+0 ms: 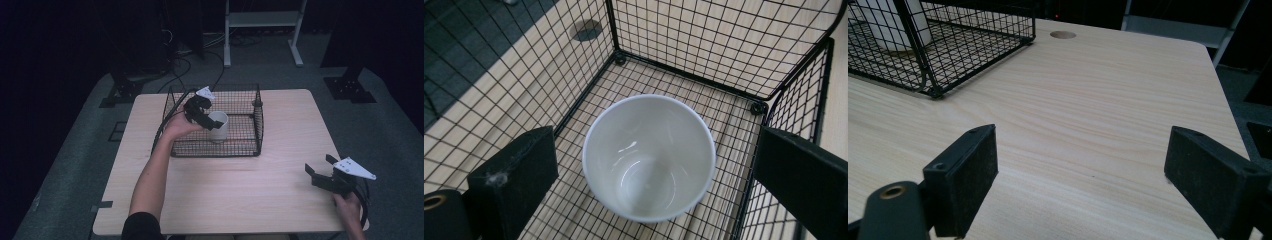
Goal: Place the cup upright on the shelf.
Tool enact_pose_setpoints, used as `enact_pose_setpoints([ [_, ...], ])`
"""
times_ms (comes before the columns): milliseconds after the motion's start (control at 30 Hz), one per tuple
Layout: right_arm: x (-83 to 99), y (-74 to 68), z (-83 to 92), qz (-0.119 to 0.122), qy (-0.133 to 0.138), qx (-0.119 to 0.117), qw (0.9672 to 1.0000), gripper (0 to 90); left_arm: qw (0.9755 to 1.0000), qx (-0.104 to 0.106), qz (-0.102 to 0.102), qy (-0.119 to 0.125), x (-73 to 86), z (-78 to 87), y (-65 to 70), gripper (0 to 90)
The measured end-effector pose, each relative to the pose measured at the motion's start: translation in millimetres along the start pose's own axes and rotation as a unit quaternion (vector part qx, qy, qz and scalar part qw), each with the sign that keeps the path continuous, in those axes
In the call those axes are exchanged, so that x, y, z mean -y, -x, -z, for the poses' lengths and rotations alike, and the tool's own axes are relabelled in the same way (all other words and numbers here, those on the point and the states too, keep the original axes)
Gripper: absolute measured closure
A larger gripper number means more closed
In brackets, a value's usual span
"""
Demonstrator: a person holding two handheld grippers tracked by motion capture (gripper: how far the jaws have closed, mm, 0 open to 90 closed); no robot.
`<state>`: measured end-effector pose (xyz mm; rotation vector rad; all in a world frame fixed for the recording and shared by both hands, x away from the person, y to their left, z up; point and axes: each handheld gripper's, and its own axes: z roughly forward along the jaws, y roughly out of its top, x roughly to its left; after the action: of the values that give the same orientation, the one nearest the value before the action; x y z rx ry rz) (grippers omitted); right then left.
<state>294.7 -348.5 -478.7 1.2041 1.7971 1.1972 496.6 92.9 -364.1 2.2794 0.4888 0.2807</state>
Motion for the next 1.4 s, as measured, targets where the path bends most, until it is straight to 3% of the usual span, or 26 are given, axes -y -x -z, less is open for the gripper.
enact_pose_setpoints([
  [467,0.1,0.0,0.1,-0.001,0.0,0.0,1.0,13.1,0.9991,-0.025,0.006,0.032,6.9,32.1,19.9,3.4],
  [867,0.0,0.1,0.0,-0.001,-0.001,0.001,1.0,13.1,0.9969,-0.044,0.015,0.063,21.0,55.4,35.3,3.4],
  [1400,-0.1,-0.2,-0.2,-0.001,-0.002,0.002,1.0,13.1,0.9955,-0.049,0.021,0.079,38.8,68.2,54.4,3.4],
])
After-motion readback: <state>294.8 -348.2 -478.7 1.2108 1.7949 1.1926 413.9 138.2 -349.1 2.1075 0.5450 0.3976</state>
